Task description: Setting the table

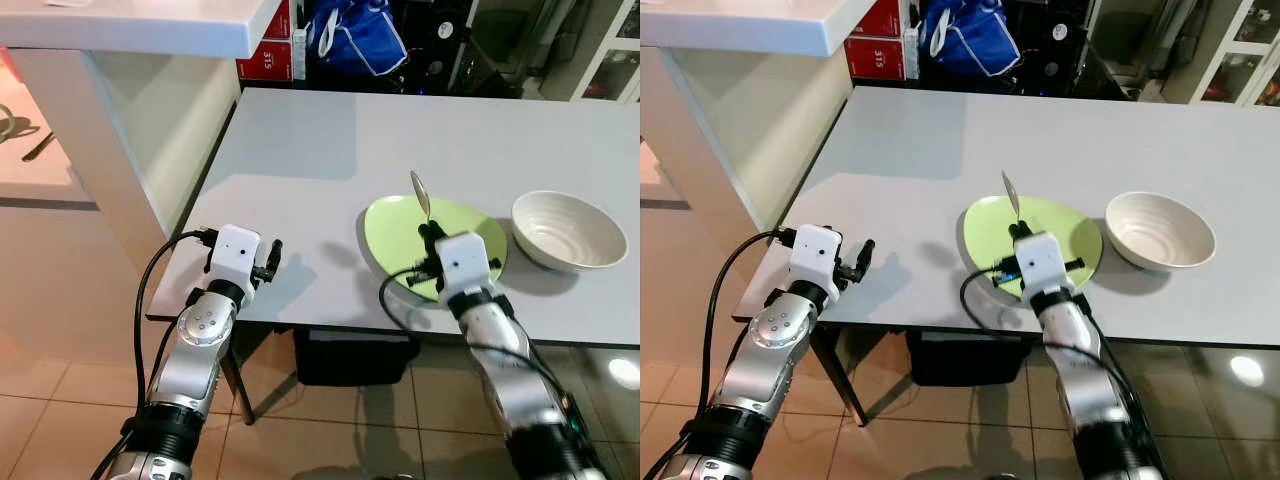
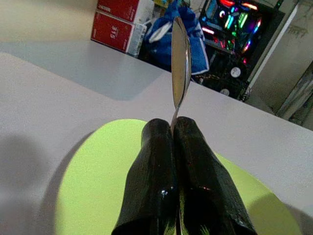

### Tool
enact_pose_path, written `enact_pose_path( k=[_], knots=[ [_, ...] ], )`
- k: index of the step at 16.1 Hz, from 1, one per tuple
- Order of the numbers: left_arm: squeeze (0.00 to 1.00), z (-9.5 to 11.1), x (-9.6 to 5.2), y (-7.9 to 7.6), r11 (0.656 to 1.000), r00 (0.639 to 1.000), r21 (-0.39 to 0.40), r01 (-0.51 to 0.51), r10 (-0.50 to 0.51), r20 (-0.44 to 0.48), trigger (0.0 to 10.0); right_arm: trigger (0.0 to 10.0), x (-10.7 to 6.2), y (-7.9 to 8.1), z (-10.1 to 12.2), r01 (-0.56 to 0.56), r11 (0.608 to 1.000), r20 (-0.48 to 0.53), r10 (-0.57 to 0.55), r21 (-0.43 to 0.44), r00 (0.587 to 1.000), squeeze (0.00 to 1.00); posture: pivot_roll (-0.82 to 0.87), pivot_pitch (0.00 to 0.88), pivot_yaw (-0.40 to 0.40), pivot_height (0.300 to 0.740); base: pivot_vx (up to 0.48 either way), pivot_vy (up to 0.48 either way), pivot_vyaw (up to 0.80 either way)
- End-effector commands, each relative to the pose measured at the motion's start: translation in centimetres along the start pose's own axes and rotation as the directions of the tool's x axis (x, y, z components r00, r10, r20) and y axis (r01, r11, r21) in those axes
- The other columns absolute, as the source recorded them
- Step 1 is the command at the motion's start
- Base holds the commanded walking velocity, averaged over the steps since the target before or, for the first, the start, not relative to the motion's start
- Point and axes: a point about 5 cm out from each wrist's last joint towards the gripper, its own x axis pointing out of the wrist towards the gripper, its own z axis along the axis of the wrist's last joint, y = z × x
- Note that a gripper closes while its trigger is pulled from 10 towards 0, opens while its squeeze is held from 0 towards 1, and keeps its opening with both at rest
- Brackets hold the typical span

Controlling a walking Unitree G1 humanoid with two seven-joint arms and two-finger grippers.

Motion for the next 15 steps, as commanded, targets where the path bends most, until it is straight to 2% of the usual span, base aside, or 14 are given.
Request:
enact_pose_path(
  k=[1, 5, 8, 9, 10, 15],
  knots=[
    [0.0, 0.4, 0.1, 0.0, 1.0, 1.0, -0.005, -0.015, 0.015, 0.011, 10.0, 0.0, 0.8, -0.6, 0.3, 0.016, 1.0, 0.004, -0.016, 0.002, 1.0, 0.0, -0.02, 0.0, -0.018, 0.74, 0.0, 0.0, 0.0],
    [0.0, 0.8, 0.1, -0.3, 0.999, 0.999, -0.02, -0.027, 0.027, 0.026, 10.0, 0.0, 3.4, -0.6, 0.4, 0.013, 1.0, -0.016, -0.013, 0.001, 1.0, 0.0, 0.0, 0.0, -0.048, 0.74, 0.0, 0.0, 0.0],
    [0.0, 0.9, 0.0, -0.4, 0.999, 0.999, -0.028, -0.033, 0.034, 0.029, 10.0, 0.0, 4.2, -0.7, 0.2, 0.018, 1.0, -0.045, -0.017, 0.018, 0.999, 0.0, 0.01, 0.0, -0.055, 0.74, 0.0, 0.0, 0.0],
    [0.0, 0.9, -0.1, -0.6, 0.999, 0.999, -0.032, -0.035, 0.036, 0.03, 10.0, 0.0, 4.5, -0.7, -0.4, 0.023, 0.999, -0.093, -0.019, 0.034, 0.995, 0.0, 0.01, 0.0, -0.059, 0.74, 0.0, 0.0, 0.0],
    [0.0, 1.0, -0.2, -0.7, 0.999, 0.999, -0.035, -0.035, 0.036, 0.031, 10.0, 10.0, 4.7, -0.6, -0.9, 0.017, 0.999, -0.128, -0.012, 0.035, 0.992, 0.0, 0.01, 0.0, -0.062, 0.74, 0.0, 0.0, 0.0],
    [0.0, 1.1, -0.3, -0.4, 0.998, 0.998, -0.037, -0.048, 0.049, 0.029, 10.0, 10.0, 5.3, -0.9, -1.2, 0.023, 0.998, -0.183, -0.012, 0.057, 0.983, 0.0, 0.01, 0.0, -0.069, 0.74, 0.0, 0.0, 0.0]
  ],
)
